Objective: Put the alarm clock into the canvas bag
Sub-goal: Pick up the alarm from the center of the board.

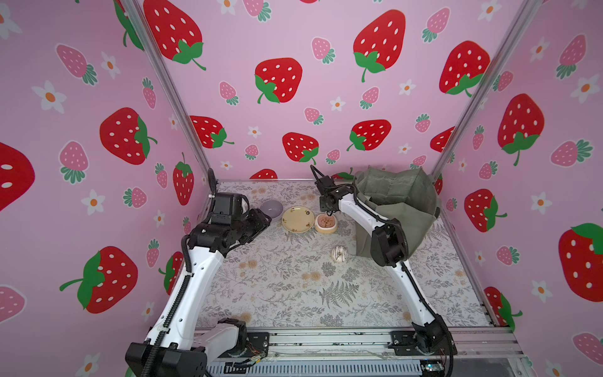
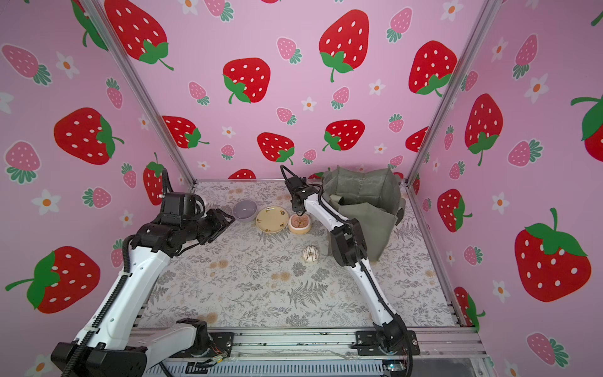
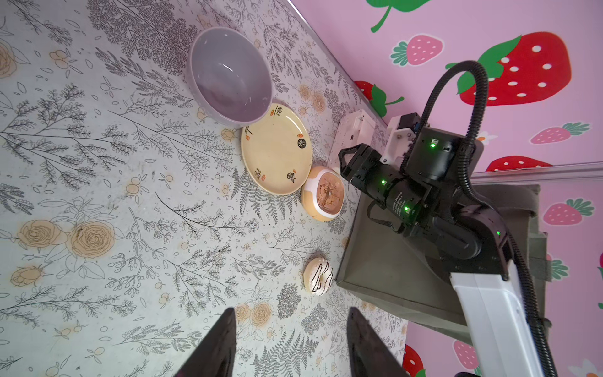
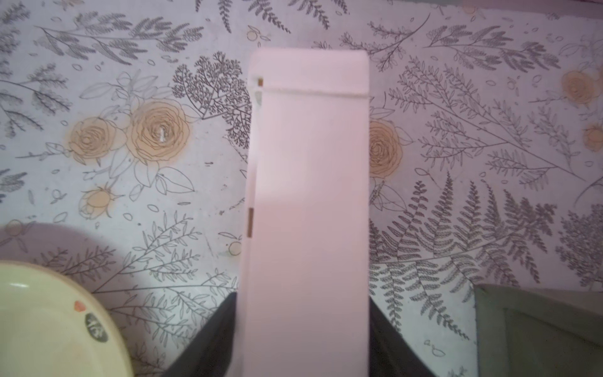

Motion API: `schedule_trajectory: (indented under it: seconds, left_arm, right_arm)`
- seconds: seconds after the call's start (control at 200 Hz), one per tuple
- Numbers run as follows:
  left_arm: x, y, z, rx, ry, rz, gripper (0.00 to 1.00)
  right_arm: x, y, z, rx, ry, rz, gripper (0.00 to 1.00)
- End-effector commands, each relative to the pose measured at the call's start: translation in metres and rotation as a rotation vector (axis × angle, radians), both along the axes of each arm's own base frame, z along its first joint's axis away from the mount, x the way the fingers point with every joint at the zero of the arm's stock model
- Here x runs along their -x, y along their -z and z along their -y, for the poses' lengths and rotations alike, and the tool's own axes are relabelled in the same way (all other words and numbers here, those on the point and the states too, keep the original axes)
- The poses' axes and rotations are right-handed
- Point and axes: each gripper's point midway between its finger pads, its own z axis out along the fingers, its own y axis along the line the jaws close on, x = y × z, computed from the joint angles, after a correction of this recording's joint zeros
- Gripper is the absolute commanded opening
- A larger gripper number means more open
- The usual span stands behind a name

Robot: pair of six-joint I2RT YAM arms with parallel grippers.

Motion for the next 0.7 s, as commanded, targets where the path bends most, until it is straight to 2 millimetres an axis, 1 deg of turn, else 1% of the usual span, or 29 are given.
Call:
schedule_trajectory:
  seconds: [0.0, 0.06, 0.14, 0.205, 0.235, 0.3, 0.385, 0.42, 0.445, 0.485, 0.54, 0.565, 0.605, 0.615, 0.635, 0.67, 0.685, 0.695]
  left_arm:
    - [0.001, -0.015, -0.008, -0.024, -0.022, 0.027, 0.55]
    - [0.002, -0.016, -0.008, -0.020, -0.027, 0.028, 0.55]
    - [0.002, -0.018, -0.011, -0.003, -0.051, 0.028, 0.55]
    - [0.001, -0.021, -0.013, 0.025, -0.082, 0.027, 0.55]
    - [0.000, -0.023, -0.015, 0.041, -0.098, 0.031, 0.55]
    - [-0.002, -0.029, -0.020, 0.079, -0.133, 0.040, 0.55]
    - [-0.008, -0.038, -0.025, 0.150, -0.177, 0.053, 0.56]
    - [-0.011, -0.041, -0.027, 0.191, -0.202, 0.052, 0.57]
    - [-0.013, -0.042, -0.028, 0.223, -0.213, 0.046, 0.57]
    - [-0.018, -0.046, -0.026, 0.302, -0.213, 0.042, 0.57]
    - [-0.031, -0.056, -0.021, 0.419, -0.176, 0.062, 0.58]
    - [-0.035, -0.060, -0.020, 0.464, -0.169, 0.059, 0.58]
    - [-0.042, -0.066, -0.018, 0.518, -0.160, 0.063, 0.59]
    - [-0.044, -0.068, -0.017, 0.532, -0.158, 0.066, 0.59]
    - [-0.047, -0.073, -0.017, 0.551, -0.153, 0.078, 0.60]
    - [-0.052, -0.083, -0.017, 0.578, -0.143, 0.111, 0.61]
    - [-0.054, -0.088, -0.017, 0.586, -0.142, 0.126, 0.62]
    - [-0.055, -0.091, -0.018, 0.592, -0.140, 0.135, 0.62]
  right_arm:
    - [-0.013, -0.013, -0.004, -0.023, -0.004, 0.061, 0.47]
    - [-0.015, -0.021, -0.007, -0.029, -0.019, 0.081, 0.42]
    - [-0.015, -0.040, -0.015, -0.016, -0.058, 0.128, 0.41]
    - [-0.012, -0.062, -0.025, -0.003, -0.111, 0.177, 0.41]
    - [-0.007, -0.073, -0.034, 0.006, -0.149, 0.199, 0.41]
    - [0.004, -0.103, -0.049, 0.036, -0.224, 0.262, 0.41]
    - [0.027, -0.146, -0.068, 0.045, -0.312, 0.340, 0.41]
    - [0.039, -0.161, -0.077, 0.061, -0.358, 0.374, 0.42]
    - [0.048, -0.175, -0.083, 0.072, -0.390, 0.406, 0.42]
    - [0.063, -0.194, -0.091, 0.101, -0.437, 0.455, 0.42]
    - [0.088, -0.221, -0.102, 0.148, -0.510, 0.522, 0.42]
    - [0.099, -0.228, -0.107, 0.177, -0.541, 0.547, 0.42]
    - [0.117, -0.246, -0.111, 0.211, -0.584, 0.595, 0.43]
    - [0.121, -0.247, -0.113, 0.223, -0.596, 0.602, 0.43]
    - [0.131, -0.257, -0.115, 0.235, -0.619, 0.631, 0.43]
    - [0.145, -0.268, -0.118, 0.262, -0.656, 0.670, 0.43]
    - [0.151, -0.267, -0.118, 0.282, -0.674, 0.676, 0.43]
    - [0.155, -0.275, -0.119, 0.277, -0.677, 0.701, 0.43]
